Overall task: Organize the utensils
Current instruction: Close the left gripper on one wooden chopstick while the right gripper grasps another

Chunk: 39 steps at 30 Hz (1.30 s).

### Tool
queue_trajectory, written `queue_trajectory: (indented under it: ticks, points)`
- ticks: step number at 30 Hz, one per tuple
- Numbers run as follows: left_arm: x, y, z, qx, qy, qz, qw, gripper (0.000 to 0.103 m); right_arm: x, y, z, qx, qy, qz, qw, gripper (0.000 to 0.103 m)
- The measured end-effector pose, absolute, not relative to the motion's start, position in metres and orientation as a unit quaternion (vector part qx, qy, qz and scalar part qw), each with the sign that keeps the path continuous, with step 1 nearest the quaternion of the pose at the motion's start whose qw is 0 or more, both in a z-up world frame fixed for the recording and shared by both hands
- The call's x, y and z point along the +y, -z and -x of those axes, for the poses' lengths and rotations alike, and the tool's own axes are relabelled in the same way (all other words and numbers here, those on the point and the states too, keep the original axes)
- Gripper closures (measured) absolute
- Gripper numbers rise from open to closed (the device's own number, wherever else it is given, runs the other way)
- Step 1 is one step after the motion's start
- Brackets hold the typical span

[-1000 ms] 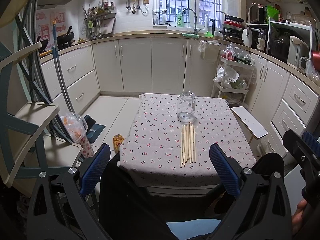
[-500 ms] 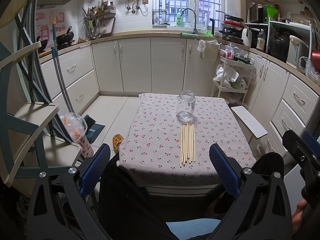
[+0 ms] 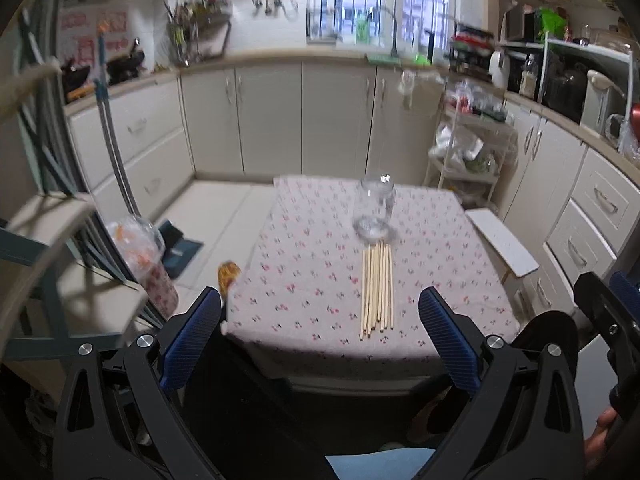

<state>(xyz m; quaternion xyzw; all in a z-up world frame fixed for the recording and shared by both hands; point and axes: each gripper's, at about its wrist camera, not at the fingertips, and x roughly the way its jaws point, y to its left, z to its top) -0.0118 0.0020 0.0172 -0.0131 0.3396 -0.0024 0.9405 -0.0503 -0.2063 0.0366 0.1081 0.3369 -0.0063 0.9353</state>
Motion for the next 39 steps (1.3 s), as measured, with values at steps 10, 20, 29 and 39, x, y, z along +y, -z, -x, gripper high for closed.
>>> queue_trajectory:
  ticks: [10,20,29,39]
  points:
    - [0.014,0.056,-0.075,0.421,0.000,0.024,0.907,0.013,-0.210,0.074,-0.044,0.443,-0.005,-0.107,0.890,0.009]
    - [-0.002,0.115,-0.154,0.458,0.016,0.021,0.889,0.019,-0.209,0.173,-0.136,0.517,-0.021,-0.108,0.849,0.049]
    - [-0.008,0.142,-0.204,0.474,0.015,0.028,0.880,0.019,-0.200,0.204,-0.184,0.539,-0.034,-0.089,0.837,0.050]
    - [-0.027,0.166,-0.240,0.479,0.028,0.016,0.877,0.019,-0.195,0.219,-0.201,0.550,-0.034,-0.040,0.833,0.050]
